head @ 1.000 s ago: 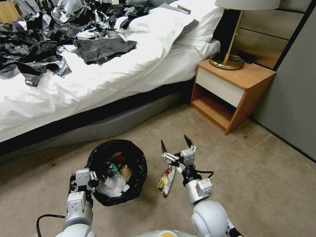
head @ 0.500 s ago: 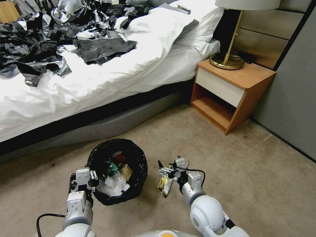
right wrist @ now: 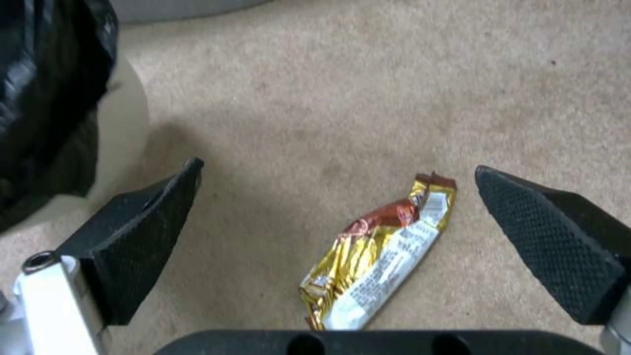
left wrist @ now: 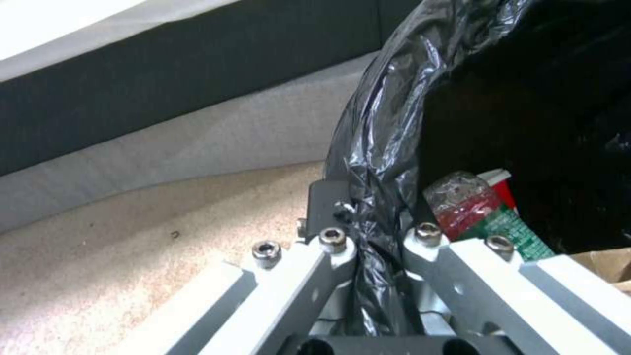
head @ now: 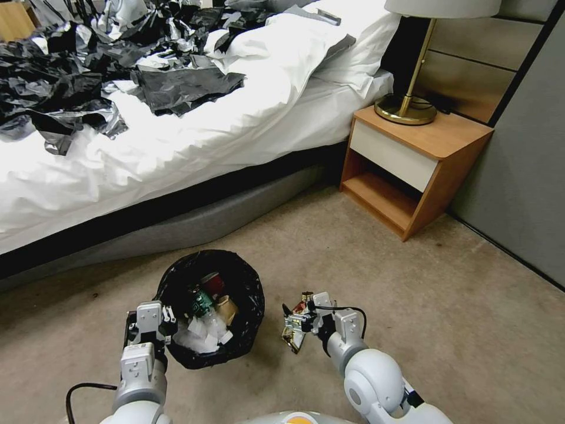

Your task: Pick up the trash bin, then pick up the garbage from the floor and place it into the trash bin.

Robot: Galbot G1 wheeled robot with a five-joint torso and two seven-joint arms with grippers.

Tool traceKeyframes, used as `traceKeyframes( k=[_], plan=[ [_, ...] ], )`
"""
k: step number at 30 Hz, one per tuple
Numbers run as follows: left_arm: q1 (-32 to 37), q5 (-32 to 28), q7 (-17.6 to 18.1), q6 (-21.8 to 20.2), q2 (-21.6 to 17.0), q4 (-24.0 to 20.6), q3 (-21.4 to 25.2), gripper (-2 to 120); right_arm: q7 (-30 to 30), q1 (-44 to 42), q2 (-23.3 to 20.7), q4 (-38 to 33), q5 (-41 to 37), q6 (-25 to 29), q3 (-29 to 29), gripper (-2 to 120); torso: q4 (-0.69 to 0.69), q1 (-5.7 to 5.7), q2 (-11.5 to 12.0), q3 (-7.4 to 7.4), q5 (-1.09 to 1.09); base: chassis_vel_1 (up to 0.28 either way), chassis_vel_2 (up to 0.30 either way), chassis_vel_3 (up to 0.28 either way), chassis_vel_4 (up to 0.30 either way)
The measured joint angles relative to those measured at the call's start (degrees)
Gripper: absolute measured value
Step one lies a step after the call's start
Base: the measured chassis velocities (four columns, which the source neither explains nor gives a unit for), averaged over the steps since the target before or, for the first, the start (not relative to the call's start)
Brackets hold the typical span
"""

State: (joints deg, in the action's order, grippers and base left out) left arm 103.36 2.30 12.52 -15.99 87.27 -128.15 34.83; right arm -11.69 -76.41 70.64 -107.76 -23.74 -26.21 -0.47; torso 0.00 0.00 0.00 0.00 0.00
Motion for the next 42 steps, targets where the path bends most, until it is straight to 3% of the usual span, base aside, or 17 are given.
traceKeyframes(
  k=[27, 42],
  plan=[
    [-0.23, 0.23, -0.12, -0.04, 0.23, 0.31, -0.21, 1, 0.98, 2.23, 1.52, 6.93, -0.66, -2.24, 0.37, 100, 0.00, 0.00, 0.00, 0.00, 0.00, 0.000, 0.000, 0.000, 0.000],
    [0.03, 0.71, -0.12, 0.04, 0.43, 0.30, -0.26, 1, 2.95, 8.21, 7.36, 21.67, 1.95, 1.66, -0.26, 100, 0.00, 0.00, 0.01, 0.00, 0.00, 0.000, 0.000, 0.000, 0.000]
  ],
)
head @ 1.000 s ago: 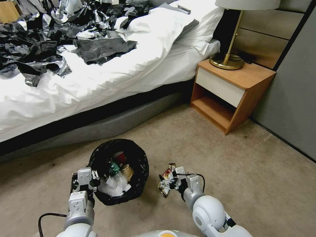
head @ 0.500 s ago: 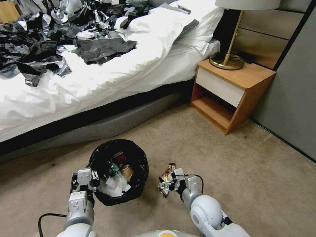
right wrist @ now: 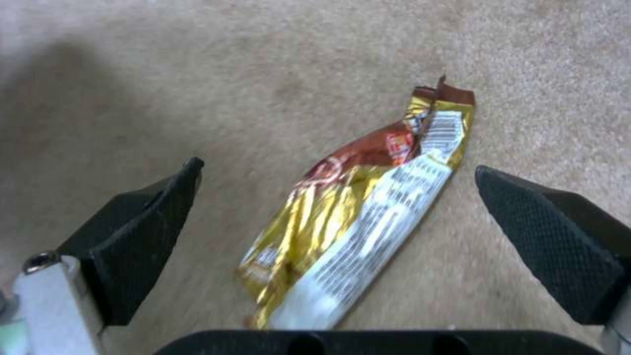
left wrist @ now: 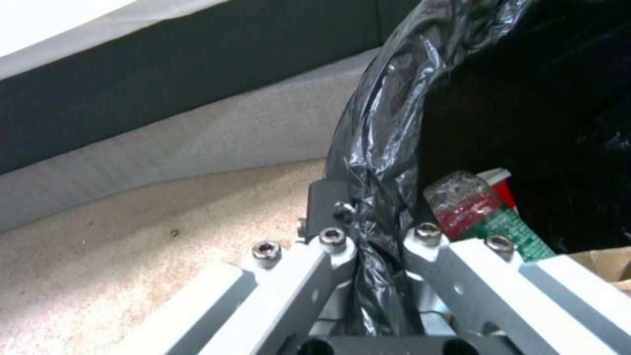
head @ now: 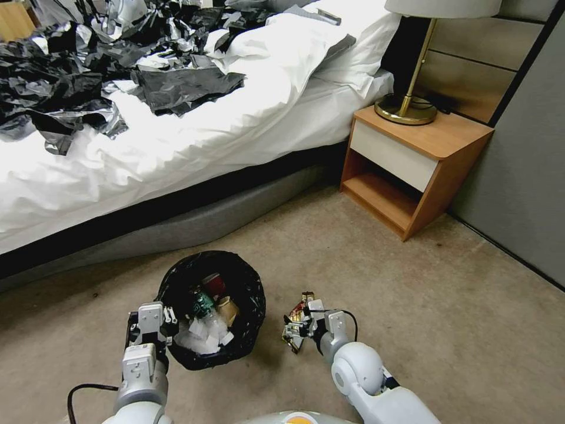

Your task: Pick up the trash bin, then pick up the garbage from the floor and place it into the trash bin.

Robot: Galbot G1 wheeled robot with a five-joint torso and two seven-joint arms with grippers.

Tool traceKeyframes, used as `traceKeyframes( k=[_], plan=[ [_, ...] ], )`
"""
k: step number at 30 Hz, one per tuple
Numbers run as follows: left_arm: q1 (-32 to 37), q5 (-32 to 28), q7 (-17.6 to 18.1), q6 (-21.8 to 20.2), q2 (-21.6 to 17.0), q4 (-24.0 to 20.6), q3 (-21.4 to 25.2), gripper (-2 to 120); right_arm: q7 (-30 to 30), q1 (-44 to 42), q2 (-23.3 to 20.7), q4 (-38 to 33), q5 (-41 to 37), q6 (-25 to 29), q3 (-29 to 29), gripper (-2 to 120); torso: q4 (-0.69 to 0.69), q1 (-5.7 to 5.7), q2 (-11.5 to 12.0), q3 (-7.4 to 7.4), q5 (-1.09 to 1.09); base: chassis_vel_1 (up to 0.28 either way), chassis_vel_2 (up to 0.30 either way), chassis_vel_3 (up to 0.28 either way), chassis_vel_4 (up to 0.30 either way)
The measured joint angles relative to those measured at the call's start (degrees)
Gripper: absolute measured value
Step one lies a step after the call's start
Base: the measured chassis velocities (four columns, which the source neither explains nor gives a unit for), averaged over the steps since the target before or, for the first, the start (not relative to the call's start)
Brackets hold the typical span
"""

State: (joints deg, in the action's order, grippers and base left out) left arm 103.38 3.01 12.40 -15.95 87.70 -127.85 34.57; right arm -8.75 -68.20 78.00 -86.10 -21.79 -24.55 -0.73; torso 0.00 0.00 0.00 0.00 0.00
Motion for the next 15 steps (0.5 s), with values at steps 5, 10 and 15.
traceKeyframes(
  k=[5, 10, 15],
  plan=[
    [-0.19, 0.51, 0.00, 0.12, 0.39, 0.46, -0.56, 1, 0.93, 2.90, 2.65, 5.95, 1.75, 1.02, -0.92, 100, 0.00, 0.00, 0.00, 0.00, 0.01, 0.000, 0.000, 0.000, 0.000],
    [-0.03, 0.46, 0.00, 0.35, 0.09, 0.67, -0.12, 1, 1.77, 5.34, 5.38, 12.70, 4.48, 2.40, -2.02, 100, 0.00, 0.00, 0.00, 0.00, 0.01, 0.000, 0.000, 0.000, 0.000],
    [-0.17, 0.32, 0.01, 0.38, 0.06, 0.95, -0.06, 1, 2.36, 6.36, 6.68, 16.34, 5.94, 3.26, -2.24, 100, 0.00, 0.00, 0.00, 0.00, 0.01, 0.000, 0.000, 0.000, 0.000]
  ],
)
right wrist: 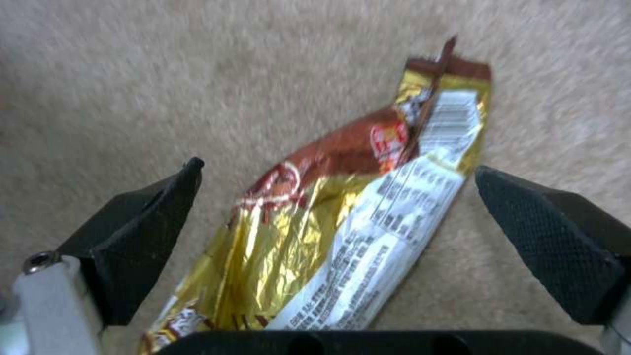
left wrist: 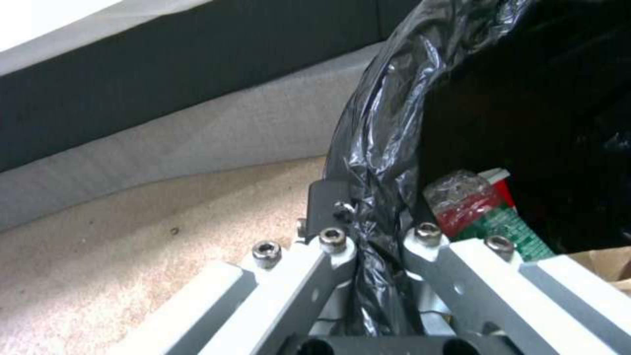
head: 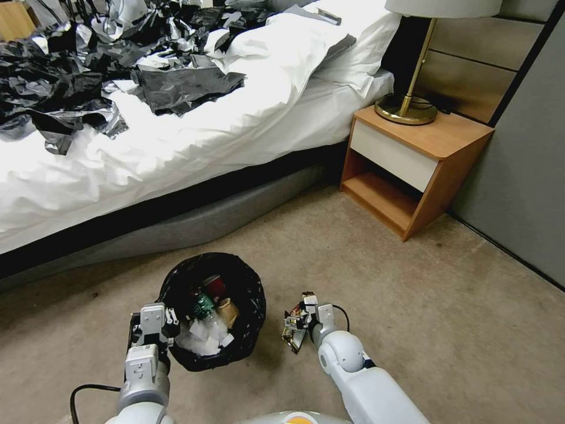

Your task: Pick up the trash bin, then pick up the garbage from the floor and place it into the trash bin.

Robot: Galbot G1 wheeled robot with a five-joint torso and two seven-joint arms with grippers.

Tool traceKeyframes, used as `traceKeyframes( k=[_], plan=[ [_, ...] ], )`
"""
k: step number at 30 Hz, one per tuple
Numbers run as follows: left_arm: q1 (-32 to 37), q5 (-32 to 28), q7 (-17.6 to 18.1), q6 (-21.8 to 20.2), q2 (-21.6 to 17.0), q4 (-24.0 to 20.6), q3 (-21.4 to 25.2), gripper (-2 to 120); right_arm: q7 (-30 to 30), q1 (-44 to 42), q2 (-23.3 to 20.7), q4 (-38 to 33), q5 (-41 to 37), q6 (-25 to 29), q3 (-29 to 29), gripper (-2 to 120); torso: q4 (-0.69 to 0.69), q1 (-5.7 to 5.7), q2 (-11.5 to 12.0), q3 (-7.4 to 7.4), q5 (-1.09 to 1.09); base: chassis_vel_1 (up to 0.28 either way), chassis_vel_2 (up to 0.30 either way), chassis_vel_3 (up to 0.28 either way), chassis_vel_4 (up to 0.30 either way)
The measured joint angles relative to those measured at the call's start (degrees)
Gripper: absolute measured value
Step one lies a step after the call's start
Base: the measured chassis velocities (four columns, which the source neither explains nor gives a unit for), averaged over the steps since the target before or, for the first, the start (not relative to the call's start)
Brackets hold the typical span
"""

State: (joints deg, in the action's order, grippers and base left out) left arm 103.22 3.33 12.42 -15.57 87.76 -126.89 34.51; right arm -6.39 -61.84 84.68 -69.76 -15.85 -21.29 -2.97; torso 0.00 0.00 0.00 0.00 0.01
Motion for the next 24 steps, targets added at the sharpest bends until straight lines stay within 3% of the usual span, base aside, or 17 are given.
traceKeyframes(
  k=[6, 24],
  plan=[
    [-0.07, 0.07, 0.00, 0.03, 0.13, 0.24, -0.27, 1, 0.23, 1.15, 2.01, 5.10, 1.75, 1.58, -0.43, 96, -0.01, 0.00, 0.00, 0.00, 0.00, 0.000, 0.000, 0.000, 0.000],
    [0.02, -0.08, 0.05, -0.05, -0.09, -0.02, -0.09, 1, 0.54, 1.74, 1.61, 7.42, 2.10, 4.00, -0.82, 48, -0.02, 0.01, -0.02, -0.02, 0.02, 0.000, 0.000, 0.000, 0.000]
  ],
)
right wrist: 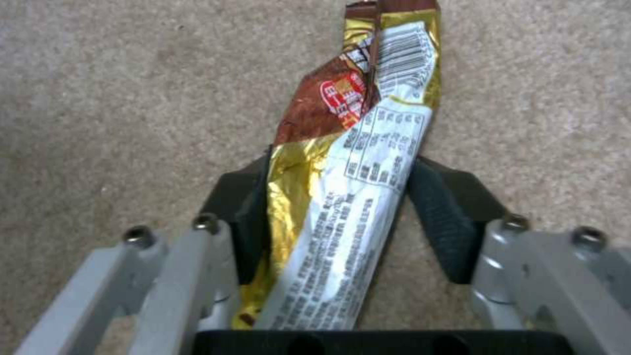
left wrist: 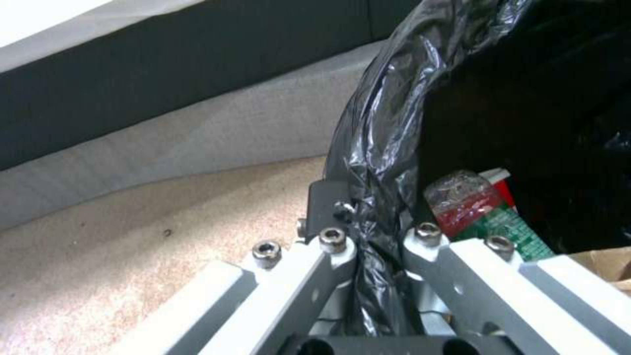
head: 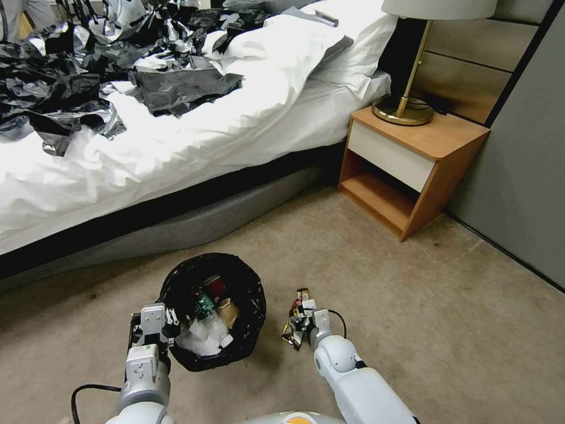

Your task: Pick up the trash bin, then pick up the garbage from the floor and place it into the trash bin.

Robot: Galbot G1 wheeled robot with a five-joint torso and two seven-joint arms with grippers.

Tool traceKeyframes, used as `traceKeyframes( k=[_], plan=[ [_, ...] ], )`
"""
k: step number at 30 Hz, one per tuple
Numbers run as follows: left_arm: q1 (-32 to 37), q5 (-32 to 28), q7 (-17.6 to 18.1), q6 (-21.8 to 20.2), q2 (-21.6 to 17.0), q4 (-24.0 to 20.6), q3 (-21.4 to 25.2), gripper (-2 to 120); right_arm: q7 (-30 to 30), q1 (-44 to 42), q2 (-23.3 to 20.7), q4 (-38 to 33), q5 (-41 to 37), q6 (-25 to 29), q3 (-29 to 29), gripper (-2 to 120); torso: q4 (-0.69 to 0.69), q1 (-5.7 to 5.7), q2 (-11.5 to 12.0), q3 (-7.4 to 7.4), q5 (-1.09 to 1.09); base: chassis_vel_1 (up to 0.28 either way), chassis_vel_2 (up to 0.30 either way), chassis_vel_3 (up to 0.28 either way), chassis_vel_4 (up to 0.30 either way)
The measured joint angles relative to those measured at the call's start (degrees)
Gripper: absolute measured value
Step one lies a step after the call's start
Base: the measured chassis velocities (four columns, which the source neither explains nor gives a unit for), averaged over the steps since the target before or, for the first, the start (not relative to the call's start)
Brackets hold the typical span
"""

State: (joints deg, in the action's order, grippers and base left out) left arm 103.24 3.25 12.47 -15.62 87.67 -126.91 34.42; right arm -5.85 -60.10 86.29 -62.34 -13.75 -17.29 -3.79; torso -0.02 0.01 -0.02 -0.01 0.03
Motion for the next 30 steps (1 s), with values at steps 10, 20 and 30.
traceKeyframes(
  k=[10, 20, 30],
  plan=[
    [-0.22, 0.00, 0.01, -0.13, -0.06, 0.00, -0.10, 1, -0.50, 0.02, -0.26, -0.22, 0.17, 0.37, -0.02, 25, 0.01, -0.01, 0.02, 0.02, -0.01, 0.000, 0.000, 0.000, 0.000],
    [-0.31, -0.07, 0.00, -0.18, -0.11, 0.00, -0.02, 1, -1.14, -0.59, -1.03, -1.61, 0.93, 0.94, 0.27, 0, 0.08, -0.01, 0.03, 0.03, -0.12, 0.000, 0.000, 0.000, 0.000],
    [-0.53, -0.16, -0.04, -0.25, -0.13, 0.05, -0.01, 1, -2.03, -3.45, -3.30, -11.00, 1.60, 1.20, -0.33, 0, 0.02, -0.02, 0.03, 0.03, -0.06, 0.000, 0.000, 0.000, 0.000]
  ],
)
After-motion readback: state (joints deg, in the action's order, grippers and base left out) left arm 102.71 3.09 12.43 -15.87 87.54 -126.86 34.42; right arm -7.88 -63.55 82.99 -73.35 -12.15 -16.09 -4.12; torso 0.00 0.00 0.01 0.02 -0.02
